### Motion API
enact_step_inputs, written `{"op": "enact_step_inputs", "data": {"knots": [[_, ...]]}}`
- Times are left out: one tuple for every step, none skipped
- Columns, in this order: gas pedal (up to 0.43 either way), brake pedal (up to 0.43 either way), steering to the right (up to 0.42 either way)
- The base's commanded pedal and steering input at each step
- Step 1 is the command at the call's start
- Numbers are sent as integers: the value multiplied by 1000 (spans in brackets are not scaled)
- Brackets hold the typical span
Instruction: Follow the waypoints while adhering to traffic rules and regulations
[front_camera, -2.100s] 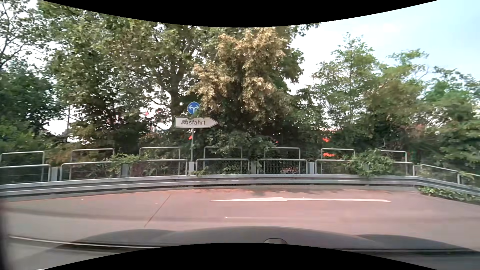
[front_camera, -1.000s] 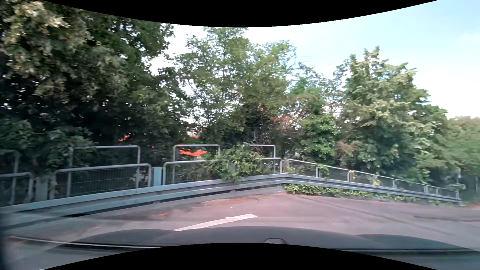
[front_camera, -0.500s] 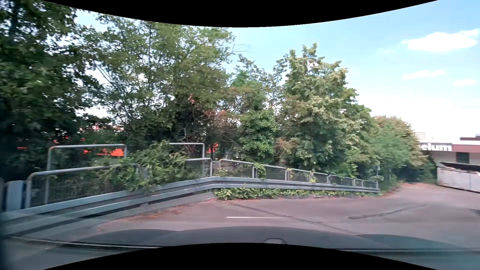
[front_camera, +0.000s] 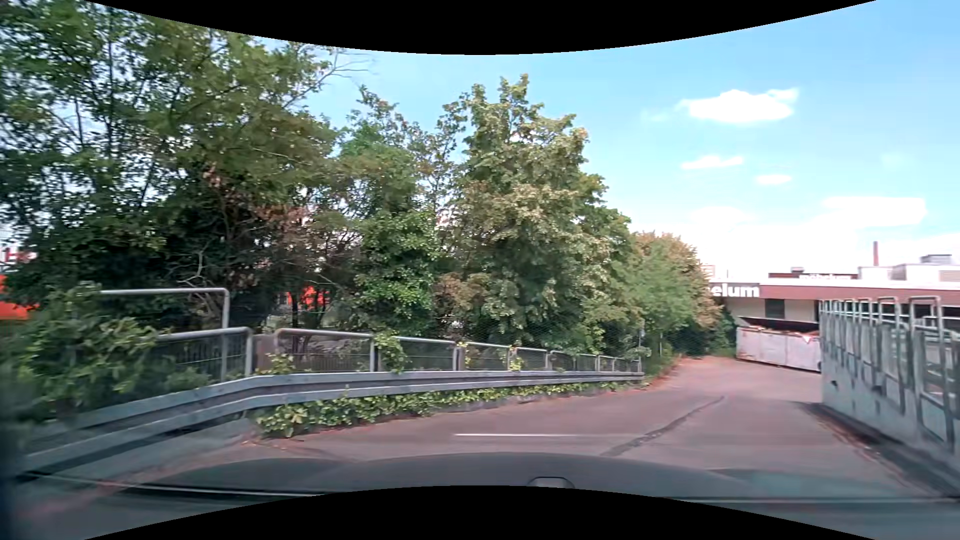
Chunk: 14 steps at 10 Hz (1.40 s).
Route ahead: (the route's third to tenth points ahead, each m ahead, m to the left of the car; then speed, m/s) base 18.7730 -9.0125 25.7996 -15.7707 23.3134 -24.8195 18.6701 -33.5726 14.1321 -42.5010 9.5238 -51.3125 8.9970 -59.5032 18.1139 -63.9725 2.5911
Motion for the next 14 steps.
{"op": "enact_step_inputs", "data": {"knots": [[0, 0, 577], [0, 0, 549], [0, 0, 523], [0, 0, 509], [0, 0, 496], [0, 0, 481], [0, 0, 463], [0, 0, 441], [0, 0, 420], [0, 0, 380], [0, 0, 351], [0, 0, 321], [0, 0, 282], [0, 12, 252]]}}
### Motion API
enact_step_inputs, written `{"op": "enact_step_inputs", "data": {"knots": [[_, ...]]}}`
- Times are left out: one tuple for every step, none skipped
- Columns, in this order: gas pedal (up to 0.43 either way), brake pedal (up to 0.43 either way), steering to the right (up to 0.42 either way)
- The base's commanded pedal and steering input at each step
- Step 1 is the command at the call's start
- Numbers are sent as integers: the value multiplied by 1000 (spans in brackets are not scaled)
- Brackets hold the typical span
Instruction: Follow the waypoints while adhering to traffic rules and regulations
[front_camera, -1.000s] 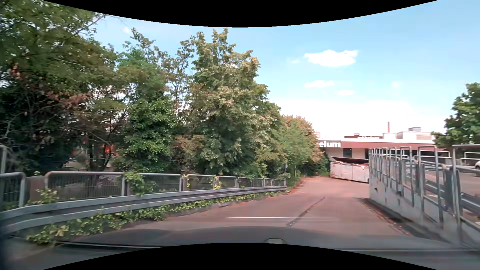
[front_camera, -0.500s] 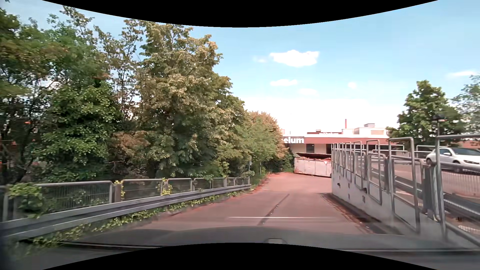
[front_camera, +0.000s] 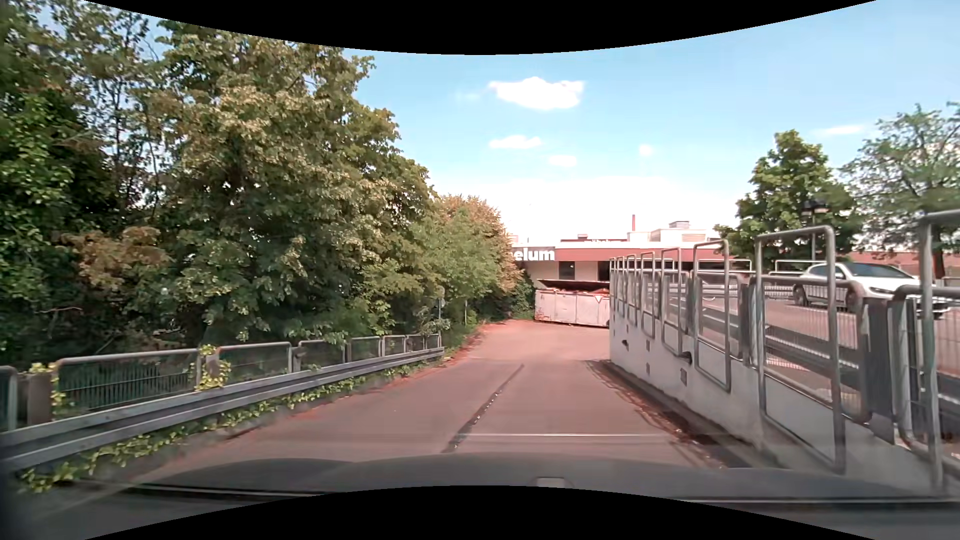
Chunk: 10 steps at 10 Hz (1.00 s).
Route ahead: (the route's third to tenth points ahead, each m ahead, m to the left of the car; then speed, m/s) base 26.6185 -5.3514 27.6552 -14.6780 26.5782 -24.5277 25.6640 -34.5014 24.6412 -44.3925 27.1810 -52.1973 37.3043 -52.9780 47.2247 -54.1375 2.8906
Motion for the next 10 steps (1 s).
{"op": "enact_step_inputs", "data": {"knots": [[0, 30, 225], [0, 79, 196], [0, 116, 174], [0, 134, 145], [0, 146, 121], [0, 171, 106], [0, 177, 88], [0, 189, 66], [0, 201, 44], [0, 207, 26]]}}
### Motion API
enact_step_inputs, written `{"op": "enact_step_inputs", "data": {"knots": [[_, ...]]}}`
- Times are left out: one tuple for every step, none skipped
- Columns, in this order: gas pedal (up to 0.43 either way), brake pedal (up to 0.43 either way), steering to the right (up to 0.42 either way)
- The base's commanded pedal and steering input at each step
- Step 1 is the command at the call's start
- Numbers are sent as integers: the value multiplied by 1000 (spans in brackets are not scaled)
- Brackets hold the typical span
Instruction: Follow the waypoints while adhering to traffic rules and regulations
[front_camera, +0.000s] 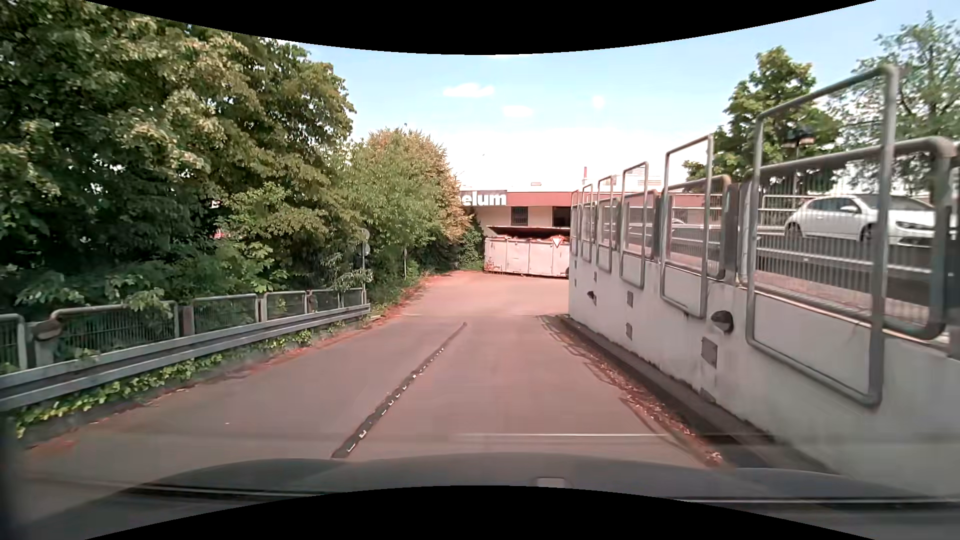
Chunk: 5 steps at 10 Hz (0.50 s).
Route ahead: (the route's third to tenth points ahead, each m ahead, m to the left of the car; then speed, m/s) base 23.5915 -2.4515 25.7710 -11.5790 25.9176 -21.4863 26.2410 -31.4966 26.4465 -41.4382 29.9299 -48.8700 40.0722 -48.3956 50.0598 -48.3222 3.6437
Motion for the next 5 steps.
{"op": "enact_step_inputs", "data": {"knots": [[0, 207, 21], [0, 213, 12], [0, 213, 9], [0, 213, 8], [0, 220, 3]]}}
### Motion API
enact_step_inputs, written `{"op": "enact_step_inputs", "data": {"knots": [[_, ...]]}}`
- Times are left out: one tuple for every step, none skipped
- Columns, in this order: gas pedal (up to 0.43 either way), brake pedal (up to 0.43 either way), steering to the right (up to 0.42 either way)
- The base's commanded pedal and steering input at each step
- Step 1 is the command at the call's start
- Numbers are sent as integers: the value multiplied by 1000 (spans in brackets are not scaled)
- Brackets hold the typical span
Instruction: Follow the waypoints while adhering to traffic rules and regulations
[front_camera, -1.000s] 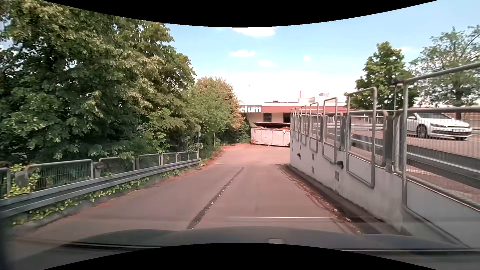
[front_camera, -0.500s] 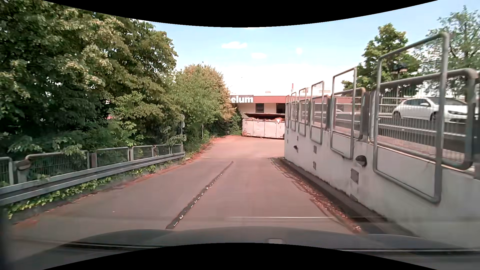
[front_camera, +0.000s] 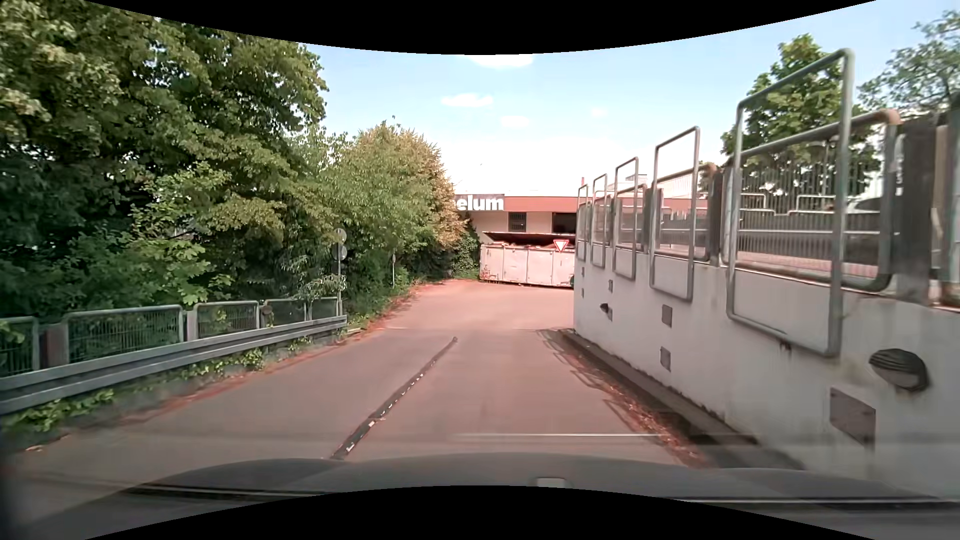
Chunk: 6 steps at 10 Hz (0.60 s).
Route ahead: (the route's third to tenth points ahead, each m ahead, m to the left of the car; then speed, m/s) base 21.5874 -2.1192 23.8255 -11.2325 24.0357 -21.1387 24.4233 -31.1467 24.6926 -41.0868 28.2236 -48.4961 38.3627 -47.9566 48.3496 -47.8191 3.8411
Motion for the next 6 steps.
{"op": "enact_step_inputs", "data": {"knots": [[0, 226, -1], [0, 232, -6], [0, 238, -9], [0, 250, -9], [0, 250, -9], [0, 250, -9]]}}
